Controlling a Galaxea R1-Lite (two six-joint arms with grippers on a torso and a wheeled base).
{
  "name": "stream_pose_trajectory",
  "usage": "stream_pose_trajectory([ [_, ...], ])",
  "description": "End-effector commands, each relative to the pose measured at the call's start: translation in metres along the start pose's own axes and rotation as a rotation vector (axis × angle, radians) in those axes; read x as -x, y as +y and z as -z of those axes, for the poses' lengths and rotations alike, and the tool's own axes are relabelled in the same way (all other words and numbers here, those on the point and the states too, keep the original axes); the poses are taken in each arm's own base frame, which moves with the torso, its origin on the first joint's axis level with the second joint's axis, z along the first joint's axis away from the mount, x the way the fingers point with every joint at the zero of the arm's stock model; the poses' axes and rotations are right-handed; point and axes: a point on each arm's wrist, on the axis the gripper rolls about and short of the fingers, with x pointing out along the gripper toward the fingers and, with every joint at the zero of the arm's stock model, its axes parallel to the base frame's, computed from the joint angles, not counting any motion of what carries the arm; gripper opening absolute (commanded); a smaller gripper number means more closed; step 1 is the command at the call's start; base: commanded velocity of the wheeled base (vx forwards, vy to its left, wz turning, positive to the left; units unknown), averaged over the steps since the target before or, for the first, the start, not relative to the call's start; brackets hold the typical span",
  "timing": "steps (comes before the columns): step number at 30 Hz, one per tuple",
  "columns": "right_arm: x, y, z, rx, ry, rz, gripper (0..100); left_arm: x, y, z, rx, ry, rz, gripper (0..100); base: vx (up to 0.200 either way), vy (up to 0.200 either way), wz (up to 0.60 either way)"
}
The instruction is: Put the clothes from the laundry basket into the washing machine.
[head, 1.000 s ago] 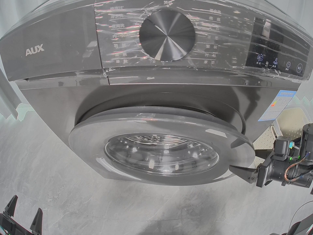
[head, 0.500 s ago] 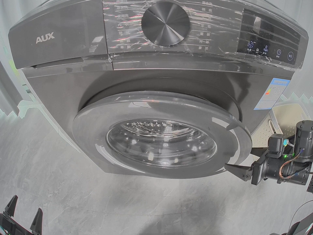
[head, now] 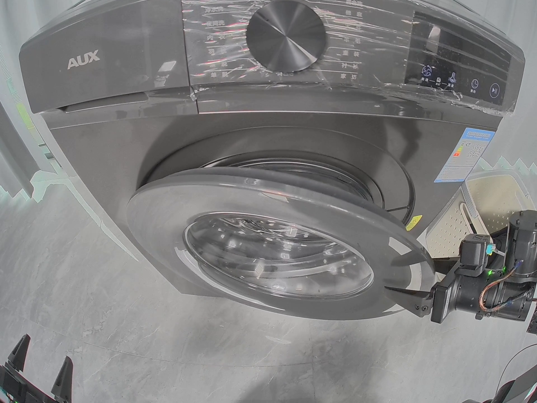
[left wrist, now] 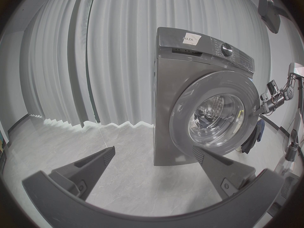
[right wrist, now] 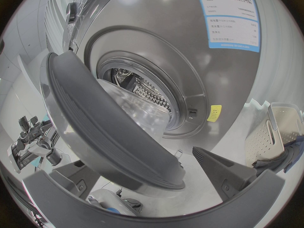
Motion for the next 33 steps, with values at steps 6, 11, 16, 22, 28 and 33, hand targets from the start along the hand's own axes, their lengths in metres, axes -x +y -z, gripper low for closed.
stream_pose_trajectory([
  [6, -0.004, 0.002, -0.002, 0.005, 0.005, -0.013, 100, 0.000, 0.000, 0.004, 0.000, -0.003, 0.000, 100, 0.000, 0.000, 0.00],
  [11, -0.004, 0.002, -0.001, 0.005, 0.006, -0.015, 100, 0.000, 0.000, 0.004, -0.001, -0.003, 0.000, 100, 0.000, 0.000, 0.00],
  [16, -0.004, 0.007, 0.006, 0.020, 0.034, -0.041, 100, 0.000, 0.000, 0.004, 0.000, -0.003, 0.000, 100, -0.160, 0.000, 0.00],
  [22, 0.001, 0.010, 0.018, 0.026, 0.071, -0.062, 100, 0.000, 0.000, 0.004, 0.000, -0.003, 0.000, 100, -0.167, 0.000, 0.00],
  [28, 0.007, 0.010, 0.021, 0.027, 0.064, -0.060, 100, 0.000, 0.000, 0.004, 0.000, -0.003, 0.000, 100, 0.000, 0.000, 0.00],
  [33, 0.006, 0.008, 0.015, 0.022, 0.041, -0.049, 100, 0.000, 0.000, 0.004, 0.000, -0.003, 0.000, 100, 0.000, 0.000, 0.00],
])
